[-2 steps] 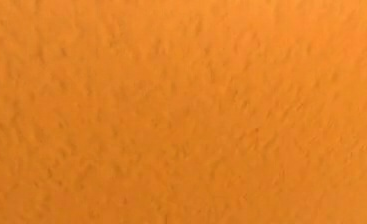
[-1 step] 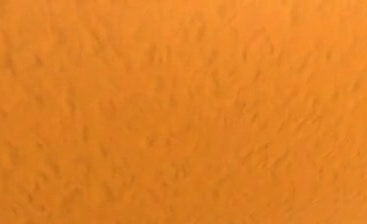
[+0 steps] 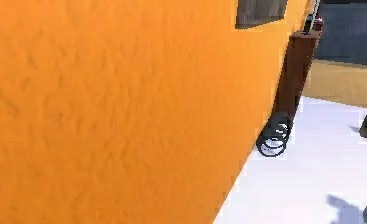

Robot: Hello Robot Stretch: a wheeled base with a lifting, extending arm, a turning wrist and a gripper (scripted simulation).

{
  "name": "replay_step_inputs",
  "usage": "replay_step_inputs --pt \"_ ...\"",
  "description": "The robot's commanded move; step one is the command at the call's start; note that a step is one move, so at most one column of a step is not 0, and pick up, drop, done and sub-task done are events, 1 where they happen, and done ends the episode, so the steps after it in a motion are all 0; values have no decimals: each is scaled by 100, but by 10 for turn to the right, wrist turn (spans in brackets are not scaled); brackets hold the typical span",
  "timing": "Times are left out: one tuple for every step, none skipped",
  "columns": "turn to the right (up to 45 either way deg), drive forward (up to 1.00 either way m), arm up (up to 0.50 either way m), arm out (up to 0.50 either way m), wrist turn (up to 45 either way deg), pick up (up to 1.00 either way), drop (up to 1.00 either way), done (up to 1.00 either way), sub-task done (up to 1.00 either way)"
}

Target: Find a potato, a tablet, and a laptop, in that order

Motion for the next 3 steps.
replay_step_inputs --pt "450 0 0 0 0 0 0 0 0" --pt "0 100 0 0 0 0 0 0 0" --pt "0 50 0 0 0 0 0 0 0"
